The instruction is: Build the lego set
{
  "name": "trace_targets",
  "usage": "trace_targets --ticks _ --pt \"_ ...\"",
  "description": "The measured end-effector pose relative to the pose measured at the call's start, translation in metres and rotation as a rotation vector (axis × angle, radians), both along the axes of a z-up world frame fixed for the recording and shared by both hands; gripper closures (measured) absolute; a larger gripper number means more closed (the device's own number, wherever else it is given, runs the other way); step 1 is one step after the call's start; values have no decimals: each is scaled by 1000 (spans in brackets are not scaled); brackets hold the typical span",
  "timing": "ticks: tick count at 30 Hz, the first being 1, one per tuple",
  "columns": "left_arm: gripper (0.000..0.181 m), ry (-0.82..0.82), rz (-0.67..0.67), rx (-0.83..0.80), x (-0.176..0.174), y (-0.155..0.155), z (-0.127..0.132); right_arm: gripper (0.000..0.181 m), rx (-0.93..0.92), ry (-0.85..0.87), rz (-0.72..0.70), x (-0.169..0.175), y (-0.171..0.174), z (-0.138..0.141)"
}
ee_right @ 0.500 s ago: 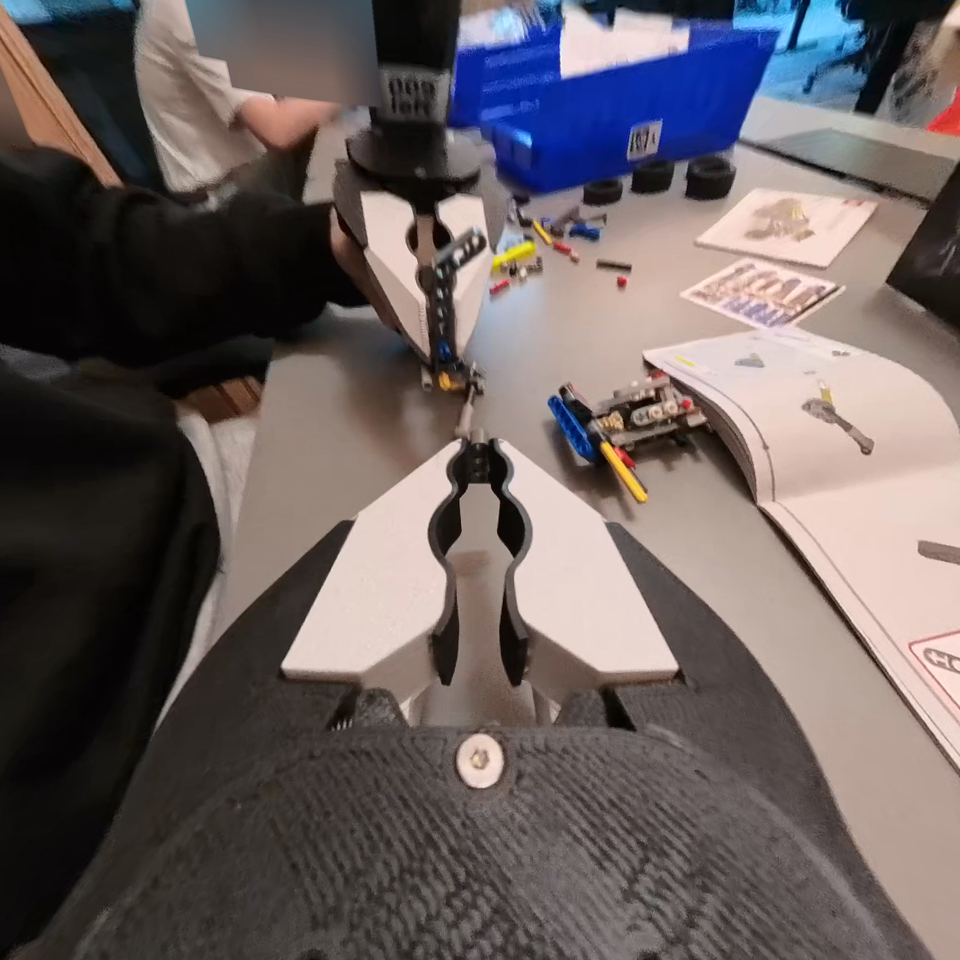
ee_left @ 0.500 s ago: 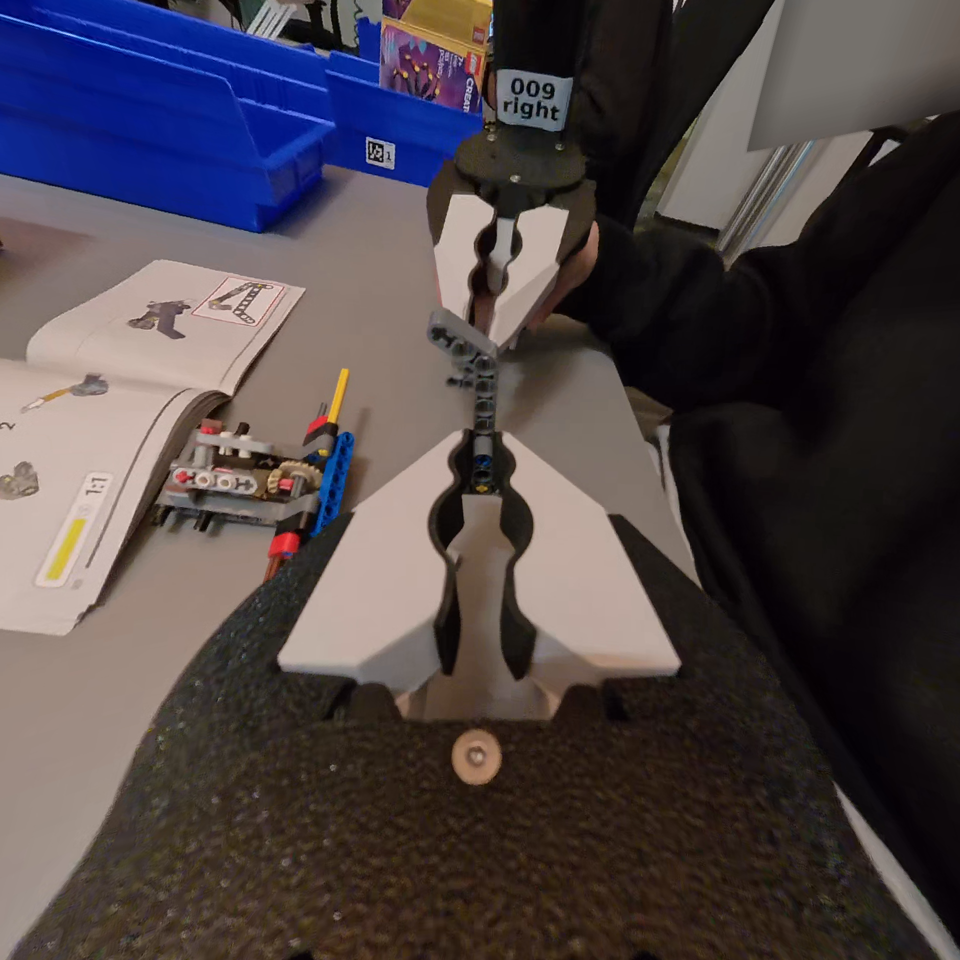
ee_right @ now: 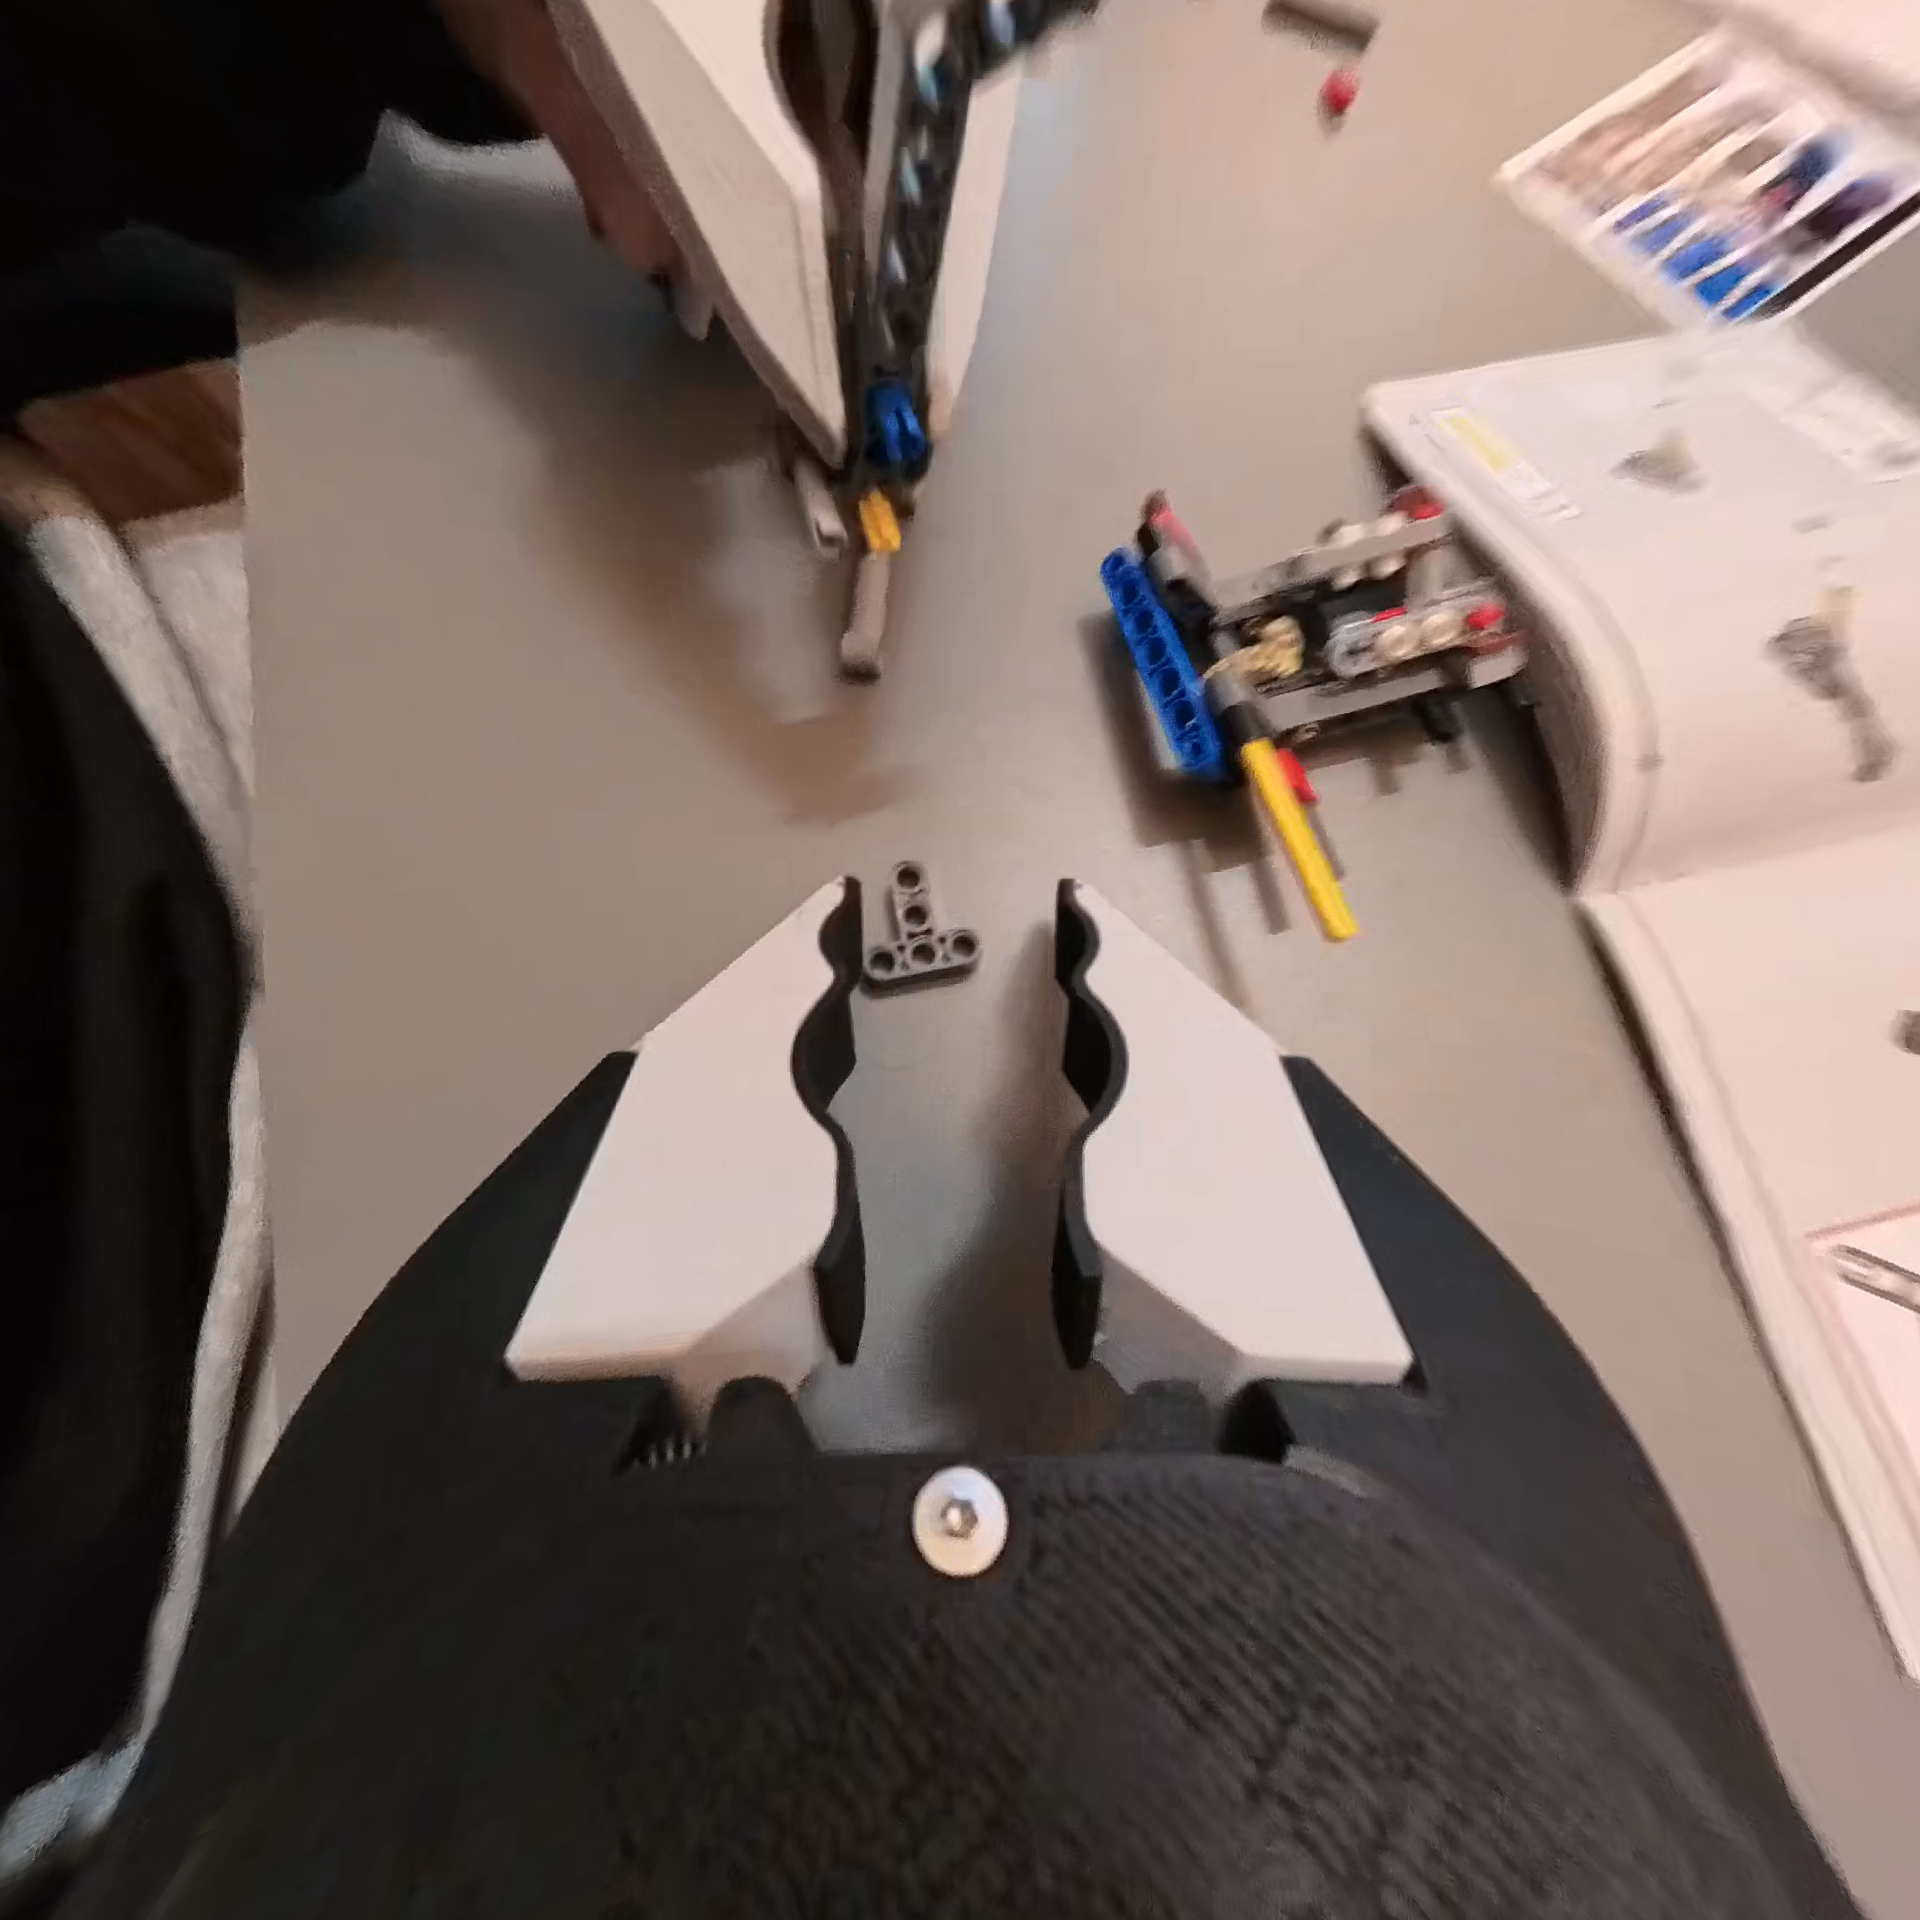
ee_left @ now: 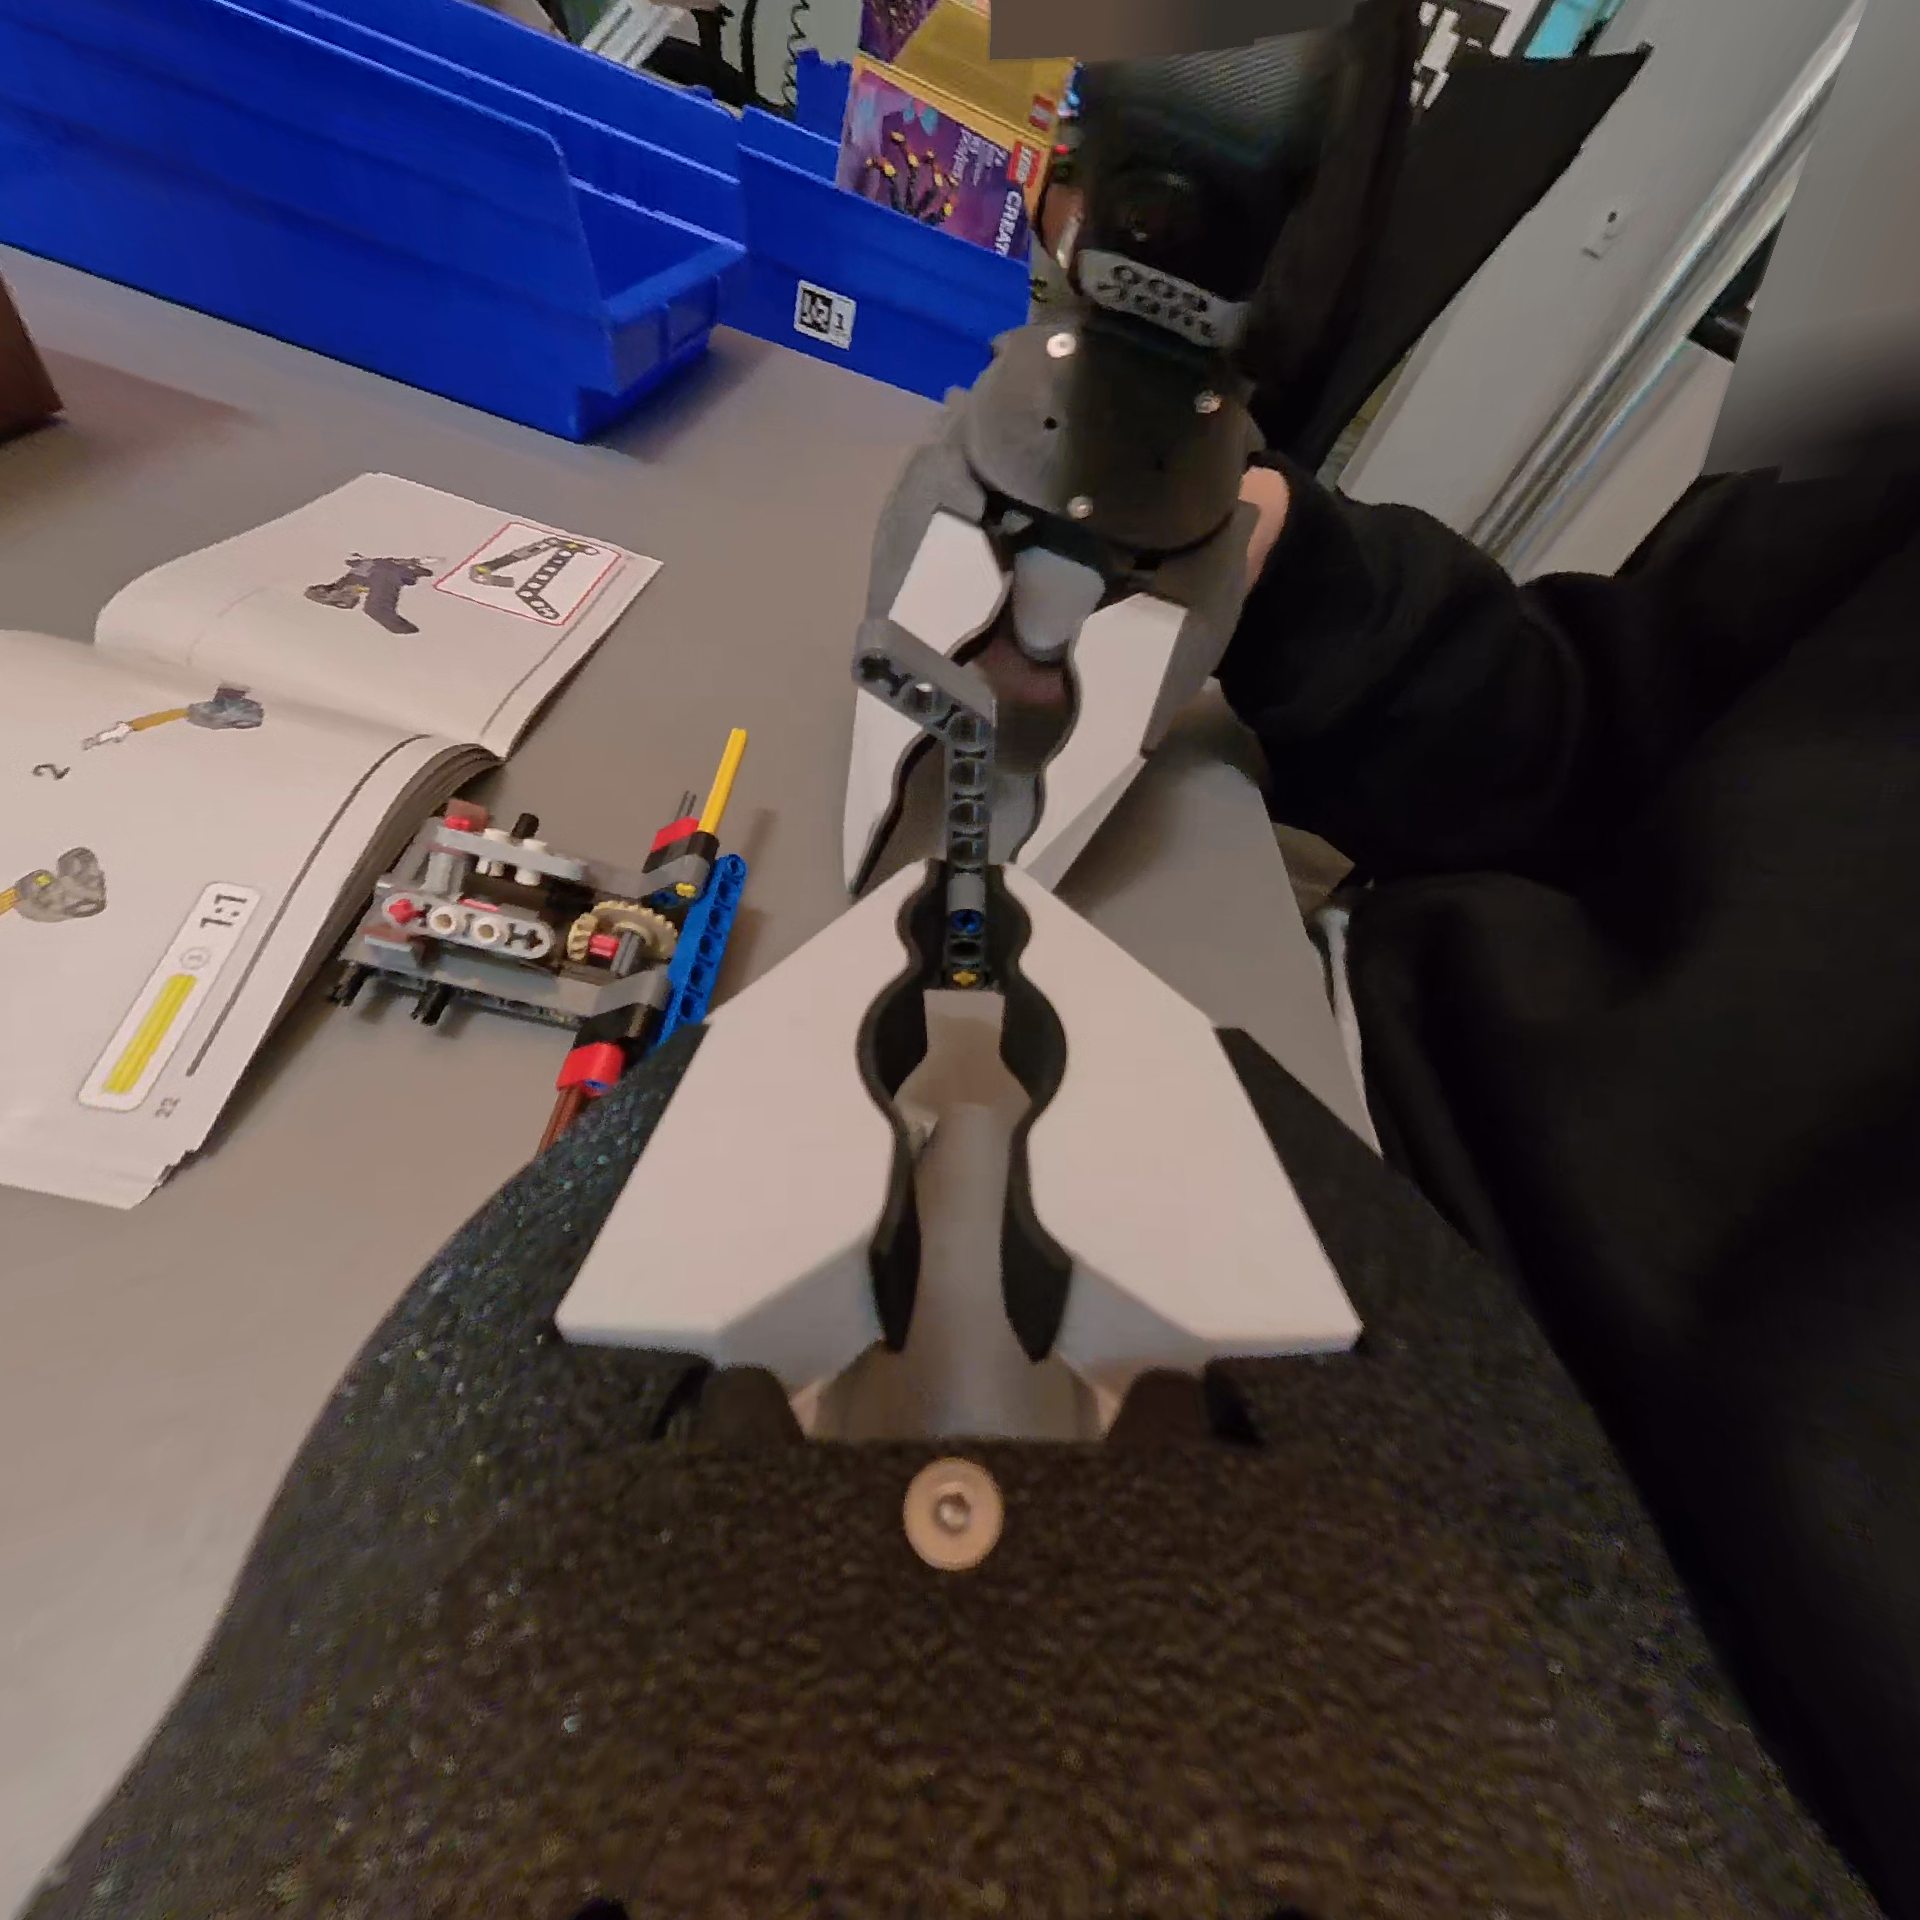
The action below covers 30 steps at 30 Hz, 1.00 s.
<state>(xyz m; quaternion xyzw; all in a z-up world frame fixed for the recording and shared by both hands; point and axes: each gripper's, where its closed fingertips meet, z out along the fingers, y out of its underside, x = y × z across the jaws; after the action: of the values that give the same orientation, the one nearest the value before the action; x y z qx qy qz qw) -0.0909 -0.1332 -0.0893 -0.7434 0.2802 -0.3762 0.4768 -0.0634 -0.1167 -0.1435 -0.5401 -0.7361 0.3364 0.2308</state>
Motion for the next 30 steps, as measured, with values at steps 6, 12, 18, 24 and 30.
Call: trace_targets --ticks 6,12,18,24,30 --pt "176 -113 208 15 -14 14 14 166 -42 514 -168 -15 -9 75" --pt "176 -276 376 13 -16 23 31 157 158 649 -312 -35 -4 81" --pt "176 -318 388 16 -11 24 32 161 257 666 -315 -38 -4 80" --pt "176 -312 389 20 -10 24 31 166 268 664 -297 -40 -8 79" --pt "176 -292 410 18 -13 26 28 171 270 645 -269 -42 -11 76"
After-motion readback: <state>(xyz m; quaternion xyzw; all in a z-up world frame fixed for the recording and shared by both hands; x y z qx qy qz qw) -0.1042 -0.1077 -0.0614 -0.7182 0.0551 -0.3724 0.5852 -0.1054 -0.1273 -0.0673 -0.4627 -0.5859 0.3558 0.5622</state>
